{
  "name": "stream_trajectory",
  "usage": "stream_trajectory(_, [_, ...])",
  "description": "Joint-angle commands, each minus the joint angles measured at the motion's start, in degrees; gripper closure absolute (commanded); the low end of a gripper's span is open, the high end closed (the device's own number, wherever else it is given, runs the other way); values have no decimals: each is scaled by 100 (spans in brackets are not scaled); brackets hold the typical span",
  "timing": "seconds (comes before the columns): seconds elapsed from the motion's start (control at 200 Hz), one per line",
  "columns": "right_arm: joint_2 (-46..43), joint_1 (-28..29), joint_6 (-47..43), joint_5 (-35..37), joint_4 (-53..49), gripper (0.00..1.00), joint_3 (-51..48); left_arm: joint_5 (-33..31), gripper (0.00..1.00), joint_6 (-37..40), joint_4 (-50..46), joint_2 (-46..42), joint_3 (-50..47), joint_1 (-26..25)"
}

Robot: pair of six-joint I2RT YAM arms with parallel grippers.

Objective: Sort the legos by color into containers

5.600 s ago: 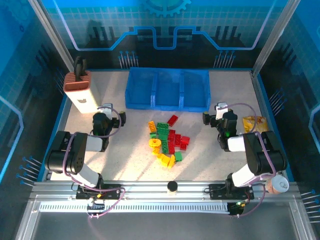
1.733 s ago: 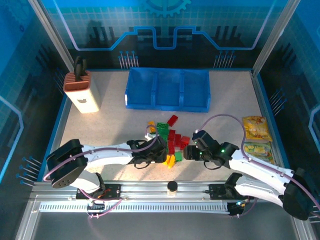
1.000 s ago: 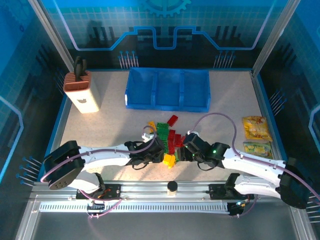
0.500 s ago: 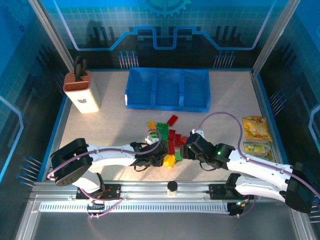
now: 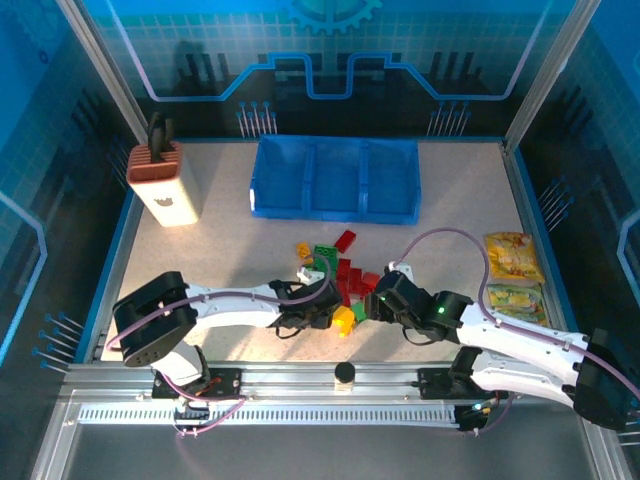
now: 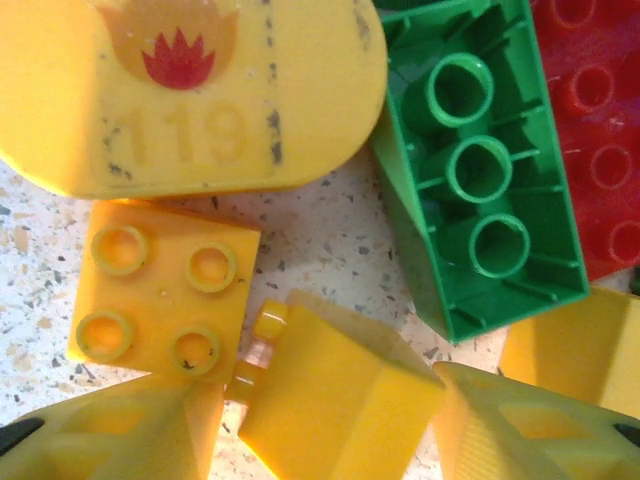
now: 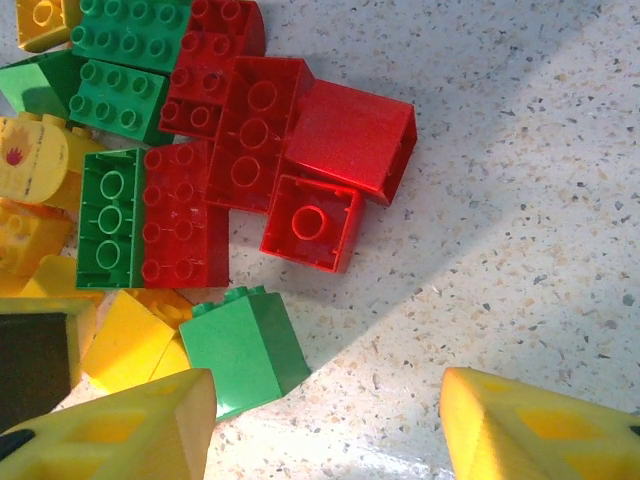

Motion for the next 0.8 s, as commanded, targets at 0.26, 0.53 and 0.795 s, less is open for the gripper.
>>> stream_trajectory(0.26, [-54, 2, 132, 153, 154, 39, -68, -210, 64, 195, -174, -163, 18, 38])
stream_trajectory(0.53, [-82, -136, 73, 195, 143, 39, -77, -384, 68, 142, -552, -896, -6, -68])
stream_trajectory(0.795, [-30, -324, -61, 25, 278, 39, -112, -718, 68, 407, -1038, -1680, 263, 35])
